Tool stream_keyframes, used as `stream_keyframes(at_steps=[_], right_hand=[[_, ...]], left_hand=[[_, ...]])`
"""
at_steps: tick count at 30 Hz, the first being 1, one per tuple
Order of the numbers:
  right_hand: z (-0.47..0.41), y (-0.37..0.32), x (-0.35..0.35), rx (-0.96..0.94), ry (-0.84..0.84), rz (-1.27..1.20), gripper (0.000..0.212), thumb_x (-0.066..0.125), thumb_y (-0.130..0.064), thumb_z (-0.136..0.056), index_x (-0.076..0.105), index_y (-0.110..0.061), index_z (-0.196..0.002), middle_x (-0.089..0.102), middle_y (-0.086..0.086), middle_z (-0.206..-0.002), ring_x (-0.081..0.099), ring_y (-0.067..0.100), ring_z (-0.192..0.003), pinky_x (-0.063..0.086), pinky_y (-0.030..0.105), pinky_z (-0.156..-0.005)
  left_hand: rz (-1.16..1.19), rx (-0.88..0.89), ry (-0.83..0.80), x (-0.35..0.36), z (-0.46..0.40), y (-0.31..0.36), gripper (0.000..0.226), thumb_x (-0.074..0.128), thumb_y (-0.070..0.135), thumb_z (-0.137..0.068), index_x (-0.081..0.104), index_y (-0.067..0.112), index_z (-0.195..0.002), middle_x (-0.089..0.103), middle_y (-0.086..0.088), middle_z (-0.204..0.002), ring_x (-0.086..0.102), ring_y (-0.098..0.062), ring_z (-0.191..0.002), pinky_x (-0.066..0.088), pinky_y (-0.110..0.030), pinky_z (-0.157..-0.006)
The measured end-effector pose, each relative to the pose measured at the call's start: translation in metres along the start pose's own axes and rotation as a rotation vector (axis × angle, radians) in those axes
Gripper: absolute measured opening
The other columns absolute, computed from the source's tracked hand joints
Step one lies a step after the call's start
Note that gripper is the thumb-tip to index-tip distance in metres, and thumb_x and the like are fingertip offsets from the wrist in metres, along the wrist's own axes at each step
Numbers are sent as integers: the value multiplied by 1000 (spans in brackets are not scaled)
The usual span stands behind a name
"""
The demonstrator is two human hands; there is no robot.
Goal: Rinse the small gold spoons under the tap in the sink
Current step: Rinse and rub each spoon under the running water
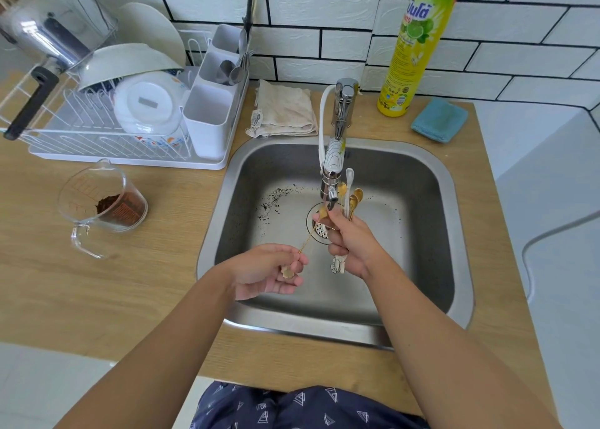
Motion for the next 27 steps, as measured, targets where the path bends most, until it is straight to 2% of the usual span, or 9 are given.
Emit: stream_keyframes(at_steps=[3, 6, 8, 11, 14, 19, 21, 24, 27], right_hand=[[2, 0, -2, -8, -67, -41, 6, 61, -19, -103, 62, -25, -100, 78, -1, -109, 23, 2, -42, 24, 15, -37], [3, -5, -17, -42, -11, -84, 14, 66, -15, -99, 65, -25, -109, 53, -6, -68, 24, 3, -42, 24, 16, -36], [5, -18, -33, -102, 85, -81, 11, 72, -17, -95, 67, -24, -102, 37, -8, -60, 24, 3, -42, 24, 17, -36], [12, -37, -66, -191, 309, -104, 24, 80, -19, -89, 57, -24, -82, 40, -12, -55, 26, 3, -40, 26, 18, -36], [21, -47, -88, -230, 461, -161, 30, 84, -24, -86, 54, -25, -81, 39, -10, -52, 24, 5, -39, 24, 20, -36], [27, -46, -98, -237, 539, -245, 31, 85, -26, -84, 55, -26, -78, 43, -6, -59, 21, 6, -41, 21, 21, -38], [27, -45, -100, -231, 538, -256, 30, 86, -26, -84, 57, -26, -77, 41, -7, -57, 21, 6, -41, 22, 21, -37], [28, -44, -102, -213, 540, -255, 29, 86, -24, -83, 57, -27, -81, 41, -7, -57, 23, 6, -41, 23, 21, -37], [29, -40, -102, -195, 553, -247, 28, 86, -23, -83, 59, -26, -84, 39, -6, -58, 22, 6, -41, 23, 21, -37]], left_hand=[[136, 18, -12, -3, -6, 4, 15, 50, 13, -100, 64, 9, -103, 46, 5, -69, 40, -8, -48, 36, -20, -46], [153, -10, -51, 8, -23, 13, 19, 50, 16, -102, 66, 7, -107, 42, 6, -67, 26, -5, -42, 28, -18, -40], [106, 10, -16, 16, -39, 25, 21, 53, 18, -102, 63, 5, -114, 46, 5, -68, 30, -4, -44, 32, -17, -43], [46, 191, 137, 18, -59, 57, 28, 61, 12, -98, 59, 1, -123, 63, 4, -81, 51, -3, -57, 46, -16, -56], [15, 362, 250, 21, -68, 79, 20, 55, 7, -100, 60, 1, -118, 69, -5, -94, 69, -7, -75, 56, -17, -74], [-203, 432, 387, 33, -71, 80, 30, 47, 22, -105, 54, -7, -111, 57, -6, -69, 63, -18, -47, 49, -28, -47], [-299, 434, 414, 34, -73, 76, 29, 45, 30, -104, 54, 2, -103, 49, -1, -63, 51, -13, -43, 41, -26, -40], [-333, 412, 385, 33, -74, 70, 31, 39, 35, -105, 55, 9, -100, 43, 7, -62, 43, -10, -55, 45, -29, -57], [-395, 390, 318, 31, -71, 66, 25, 38, 26, -107, 58, 11, -108, 62, 10, -79, 58, 0, -76, 39, -25, -79]])
Point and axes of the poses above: each hand's wrist, its own z-axis away from the middle knuckle, its own x-axis out of the palm, y = z × x, the point moved 10 cm from there along -z, towards the middle knuckle
